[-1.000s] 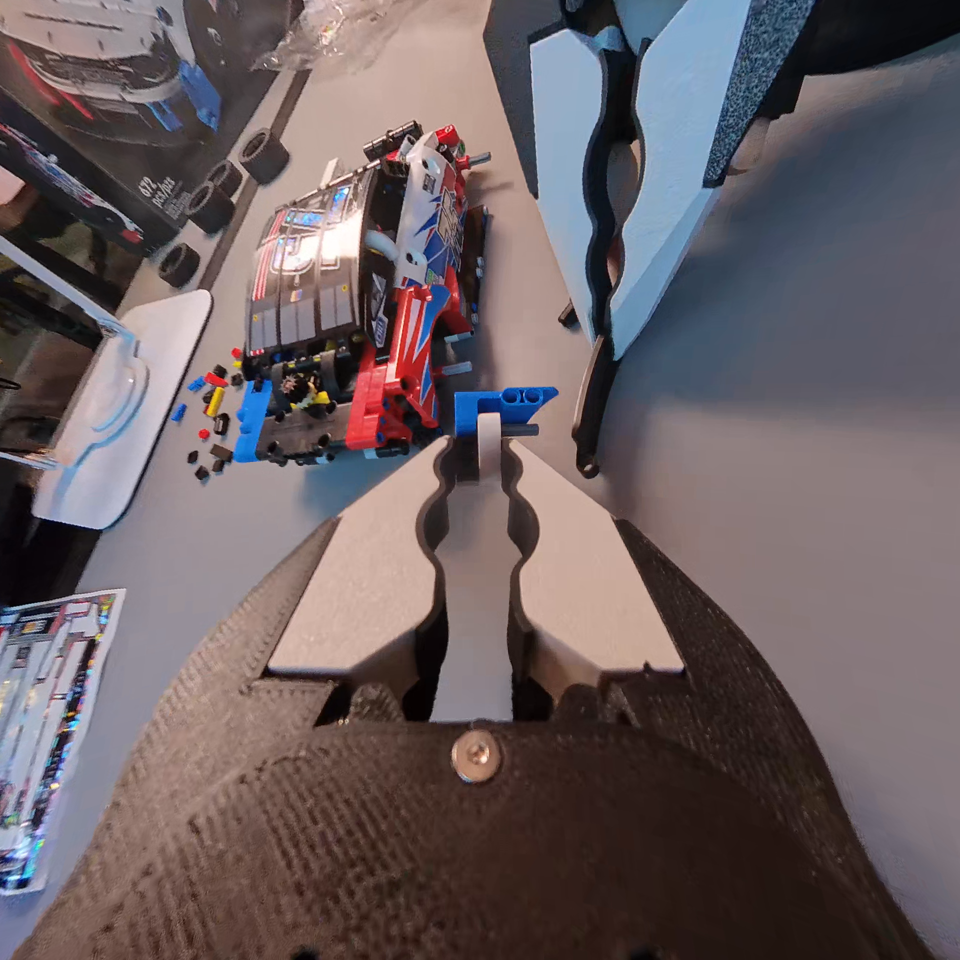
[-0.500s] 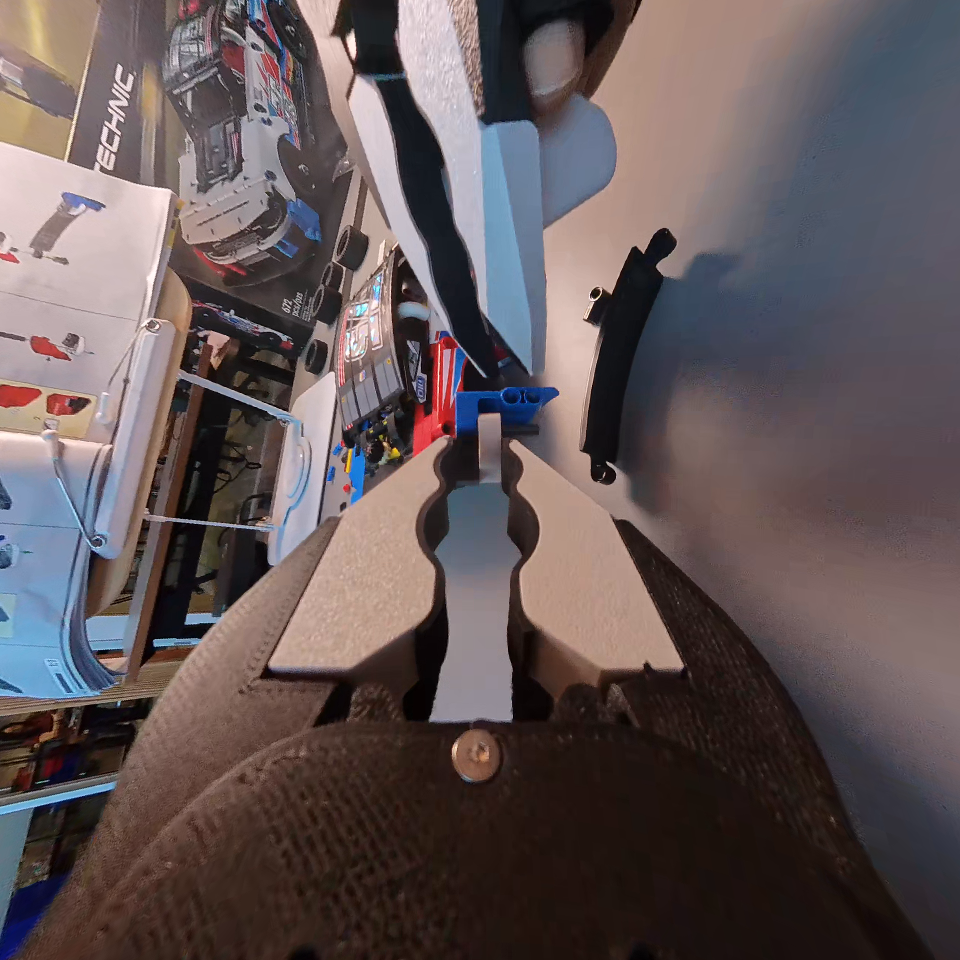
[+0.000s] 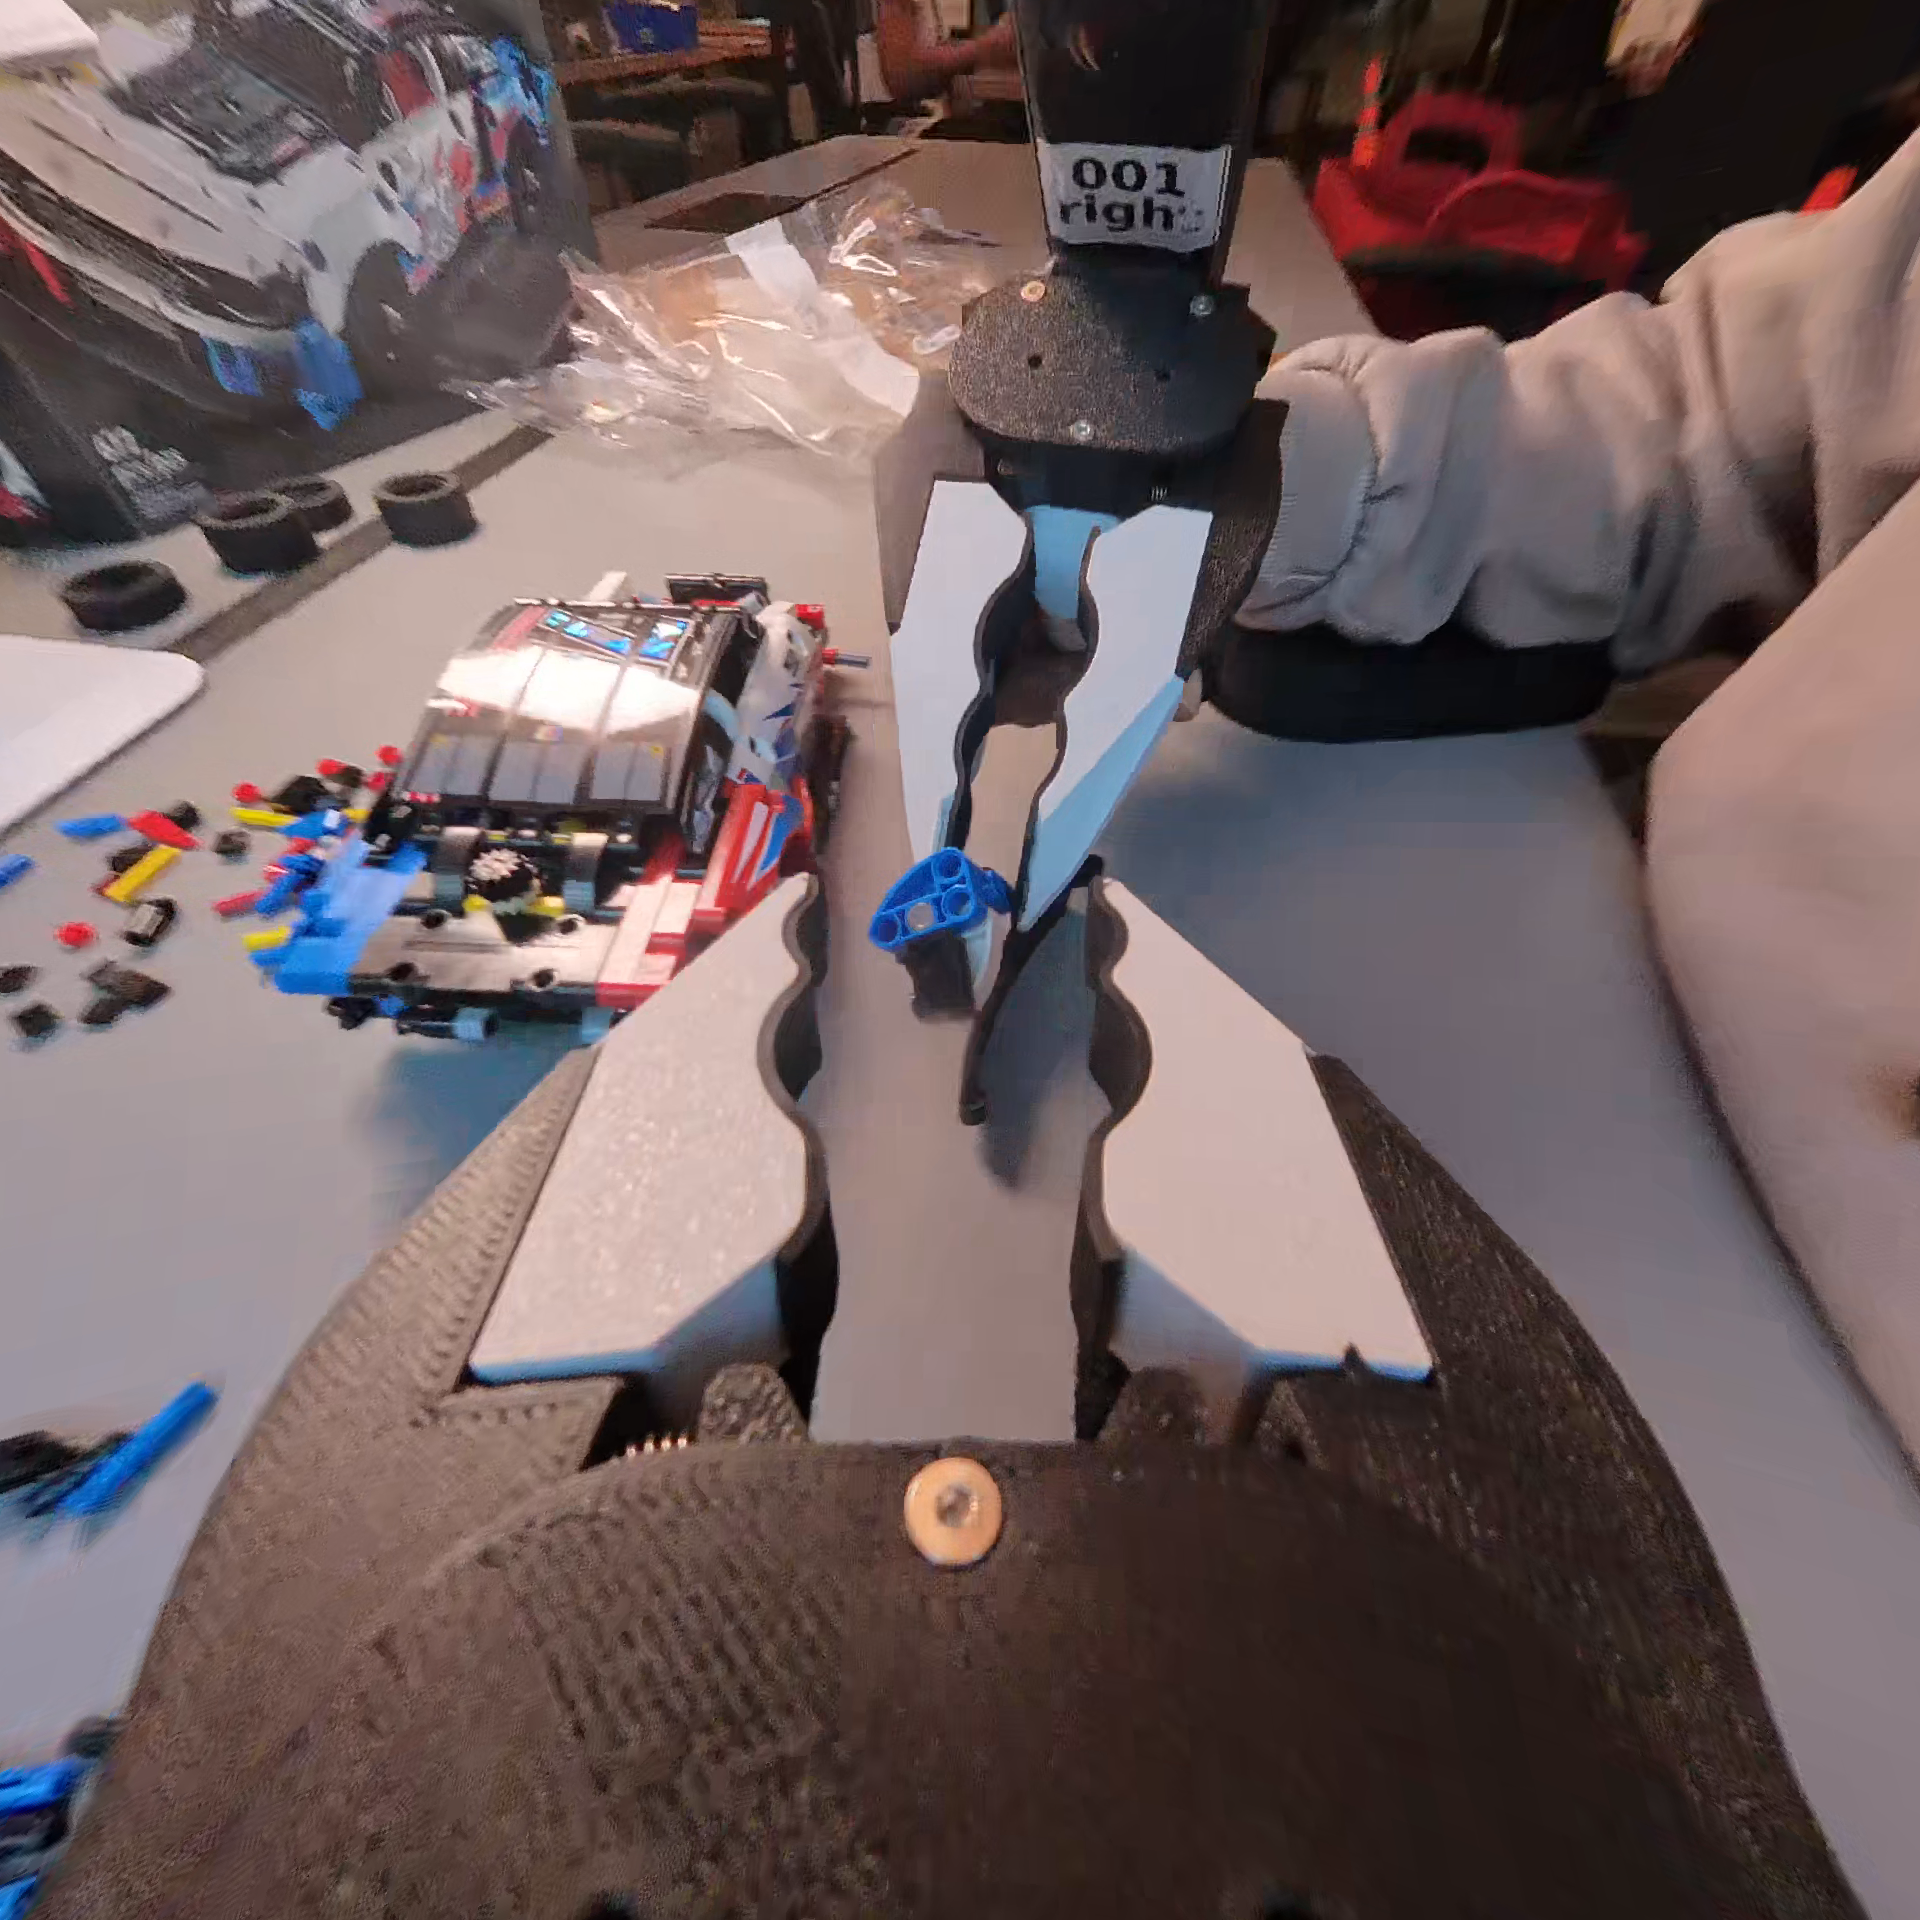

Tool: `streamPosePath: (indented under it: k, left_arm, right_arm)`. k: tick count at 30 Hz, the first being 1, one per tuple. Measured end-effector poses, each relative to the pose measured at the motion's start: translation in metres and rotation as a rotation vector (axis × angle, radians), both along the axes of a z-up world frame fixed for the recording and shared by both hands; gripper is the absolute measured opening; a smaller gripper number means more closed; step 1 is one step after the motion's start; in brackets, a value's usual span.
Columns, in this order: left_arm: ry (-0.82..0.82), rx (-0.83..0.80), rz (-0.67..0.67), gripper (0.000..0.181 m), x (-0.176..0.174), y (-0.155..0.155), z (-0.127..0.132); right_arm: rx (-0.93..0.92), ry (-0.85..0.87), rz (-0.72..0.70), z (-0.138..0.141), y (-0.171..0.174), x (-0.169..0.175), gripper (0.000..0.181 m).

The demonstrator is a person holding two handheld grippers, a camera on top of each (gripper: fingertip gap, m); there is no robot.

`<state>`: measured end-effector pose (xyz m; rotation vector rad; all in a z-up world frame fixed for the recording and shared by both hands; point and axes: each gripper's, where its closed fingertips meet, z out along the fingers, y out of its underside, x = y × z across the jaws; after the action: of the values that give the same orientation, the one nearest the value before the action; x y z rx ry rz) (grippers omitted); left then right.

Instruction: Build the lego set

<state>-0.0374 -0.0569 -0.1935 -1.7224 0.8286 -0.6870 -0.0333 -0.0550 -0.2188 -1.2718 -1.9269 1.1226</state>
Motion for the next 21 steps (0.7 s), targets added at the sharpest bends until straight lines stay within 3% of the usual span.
streamPosePath:
  k: [3,11,16,21]
  left_arm:
    - [-0.037,-0.064,-0.078,0.045,0.006,-0.009,-0.007]
    - [0.014,-0.063,-0.160,0.013,0.020,-0.021,-0.016]
    - [-0.007,-0.076,-0.179,0.013,0.022,-0.023,-0.016]
    - [-0.034,-0.090,-0.169,0.031,0.022,-0.020,-0.017]
  right_arm:
    - [0.033,0.017,0.068,0.002,-0.009,0.000,0.011]
    - [0.048,0.008,0.204,0.003,-0.020,0.005,0.009]
    - [0.004,0.019,0.219,0.003,-0.021,0.009,0.008]
    - [-0.031,0.039,0.224,0.006,-0.021,0.013,0.007]
